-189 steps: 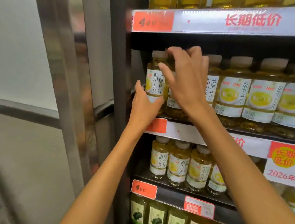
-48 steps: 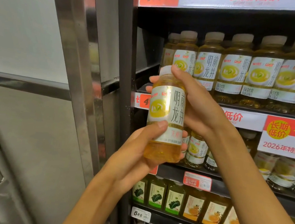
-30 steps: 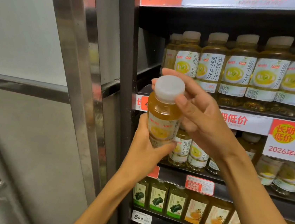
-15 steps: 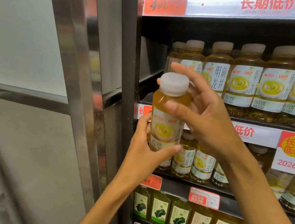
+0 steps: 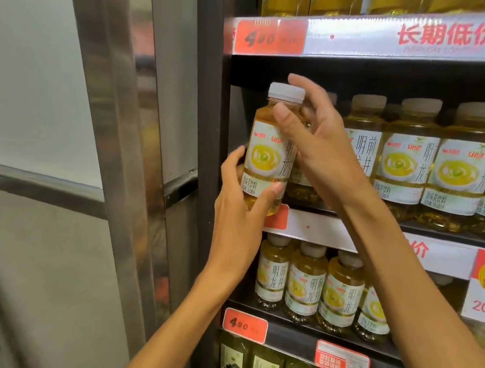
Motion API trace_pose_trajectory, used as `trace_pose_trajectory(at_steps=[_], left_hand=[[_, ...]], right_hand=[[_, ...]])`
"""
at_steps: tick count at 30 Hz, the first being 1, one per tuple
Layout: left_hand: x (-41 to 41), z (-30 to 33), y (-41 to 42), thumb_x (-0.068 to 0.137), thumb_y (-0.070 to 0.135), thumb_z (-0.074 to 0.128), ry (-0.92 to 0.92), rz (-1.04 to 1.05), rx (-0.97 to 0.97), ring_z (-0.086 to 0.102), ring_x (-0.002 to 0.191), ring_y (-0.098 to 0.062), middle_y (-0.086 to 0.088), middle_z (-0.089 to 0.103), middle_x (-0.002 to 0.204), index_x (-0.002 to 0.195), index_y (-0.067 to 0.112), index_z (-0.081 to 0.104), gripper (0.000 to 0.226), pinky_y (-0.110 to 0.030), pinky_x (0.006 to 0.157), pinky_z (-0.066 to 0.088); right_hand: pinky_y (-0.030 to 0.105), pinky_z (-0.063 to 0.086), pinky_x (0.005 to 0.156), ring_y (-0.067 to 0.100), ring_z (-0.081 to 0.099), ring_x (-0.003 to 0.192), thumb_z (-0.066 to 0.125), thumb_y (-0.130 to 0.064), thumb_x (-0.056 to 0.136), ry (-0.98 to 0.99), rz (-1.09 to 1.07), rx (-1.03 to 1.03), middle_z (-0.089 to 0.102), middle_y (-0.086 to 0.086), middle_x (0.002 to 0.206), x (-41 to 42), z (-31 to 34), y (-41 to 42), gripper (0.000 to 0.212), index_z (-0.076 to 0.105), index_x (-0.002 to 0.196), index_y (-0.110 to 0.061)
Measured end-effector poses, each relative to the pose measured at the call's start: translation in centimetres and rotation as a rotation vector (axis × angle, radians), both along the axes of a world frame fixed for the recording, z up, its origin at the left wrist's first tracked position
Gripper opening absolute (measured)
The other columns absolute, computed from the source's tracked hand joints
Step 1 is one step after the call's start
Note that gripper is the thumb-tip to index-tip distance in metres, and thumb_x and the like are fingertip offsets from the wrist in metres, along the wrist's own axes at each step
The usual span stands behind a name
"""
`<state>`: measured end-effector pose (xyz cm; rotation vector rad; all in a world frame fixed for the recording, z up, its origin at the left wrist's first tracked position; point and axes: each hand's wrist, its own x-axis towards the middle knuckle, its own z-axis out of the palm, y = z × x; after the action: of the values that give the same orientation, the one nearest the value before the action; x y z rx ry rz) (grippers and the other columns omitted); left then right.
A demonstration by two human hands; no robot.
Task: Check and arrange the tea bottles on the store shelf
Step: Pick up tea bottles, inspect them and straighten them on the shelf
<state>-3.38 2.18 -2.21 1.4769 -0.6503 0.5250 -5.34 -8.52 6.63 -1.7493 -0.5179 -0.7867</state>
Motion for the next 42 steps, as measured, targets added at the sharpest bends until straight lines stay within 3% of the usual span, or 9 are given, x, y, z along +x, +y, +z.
trace_pose_trajectory(at_steps=[8,11,15,20,24,28,31,35,42], left_hand=[[1.9,0.5,-1.0,0.092,0.022,0.059,0.057,0.064,0.033,0.056,0.099,0.012,0.018,0.055,0.113,0.125,0.03,0.032,0.043,0.0,0.073,0.042],[2.6,0.7,-1.4,0.09,0.024,0.064,0.069,0.137,0.105,0.056,0.102,0.0,0.007,0.055,0.121,0.12,0.028,0.031,0.044,0.0,0.072,0.043],[3.1,1.0,-1.9,0.092,0.027,0.061,0.054,0.19,0.209,0.051,0.109,-0.005,0.001,0.051,0.13,0.128,0.02,0.032,0.047,-0.011,0.081,0.042],[3.8,1.6,-2.1,0.091,0.029,0.061,0.049,0.312,0.354,0.04,0.103,-0.001,-0.001,0.047,0.13,0.133,0.014,0.033,0.053,-0.007,0.072,0.034],[4.5,2.0,-2.4,0.091,0.031,0.06,0.09,0.323,0.406,0.05,0.113,-0.015,-0.006,0.048,0.132,0.133,0.013,0.031,0.054,-0.023,0.083,0.037],[4.8,2.0,-2.7,0.093,0.031,0.058,0.081,0.309,0.411,0.047,0.109,-0.01,-0.005,0.047,0.135,0.136,0.014,0.03,0.054,-0.022,0.082,0.035],[4.7,1.8,-2.6,0.094,0.031,0.057,0.073,0.282,0.411,0.046,0.122,-0.014,-0.004,0.045,0.141,0.144,0.013,0.024,0.062,-0.021,0.088,0.035],[3.7,1.2,-2.4,0.093,0.026,0.058,0.066,0.296,0.411,0.033,0.138,-0.017,-0.005,0.029,0.154,0.151,0.012,0.003,0.081,-0.019,0.099,0.026],[0.7,0.4,-2.9,0.091,0.018,0.061,-0.199,0.458,0.297,0.034,0.132,-0.012,-0.006,0.04,0.143,0.144,0.008,0.03,0.062,-0.019,0.108,0.025]], right_hand=[[0.021,0.042,0.103,0.009,0.045,0.127,0.061,-0.009,0.091,-0.109,-0.243,-0.276,0.048,0.004,0.138,1.5,0.5,-0.8,0.052,0.04,0.139,-0.013],[0.009,0.039,0.094,0.003,0.044,0.121,0.064,-0.009,0.089,-0.156,-0.382,-0.4,0.05,0.002,0.138,1.6,0.3,-1.2,0.054,0.043,0.139,-0.015],[0.02,0.044,0.098,0.011,0.052,0.119,0.066,-0.01,0.088,-0.198,-0.479,-0.458,0.057,0.004,0.129,2.0,0.0,-1.4,0.043,0.053,0.129,-0.011],[-0.002,0.027,0.086,0.014,0.048,0.121,0.059,-0.008,0.092,-0.197,-0.563,-0.595,0.051,0.008,0.133,2.6,-0.6,-1.1,0.04,0.051,0.131,-0.01],[0.008,0.031,0.092,0.016,0.051,0.12,0.052,-0.002,0.094,-0.186,-0.543,-0.582,0.055,0.01,0.131,1.8,0.2,-1.6,0.036,0.055,0.129,-0.007],[0.018,0.038,0.093,0.02,0.054,0.116,0.05,0.003,0.092,-0.326,-0.634,-0.512,0.06,0.012,0.123,0.7,1.3,-2.5,0.034,0.058,0.124,-0.005],[0.033,0.039,0.087,0.027,0.05,0.112,0.049,-0.012,0.097,-0.226,-0.857,-0.685,0.058,0.013,0.12,1.3,1.8,-3.5,0.033,0.049,0.13,-0.008],[0.034,0.034,0.078,0.03,0.052,0.101,0.042,-0.03,0.101,-0.151,-1.02,-0.911,0.059,0.015,0.112,2.0,1.4,-3.3,0.032,0.048,0.121,-0.006],[0.029,0.037,0.09,0.025,0.046,0.112,0.052,-0.021,0.097,-0.236,-0.817,-0.674,0.05,0.012,0.126,1.3,1.0,-3.5,0.035,0.048,0.129,-0.009]])
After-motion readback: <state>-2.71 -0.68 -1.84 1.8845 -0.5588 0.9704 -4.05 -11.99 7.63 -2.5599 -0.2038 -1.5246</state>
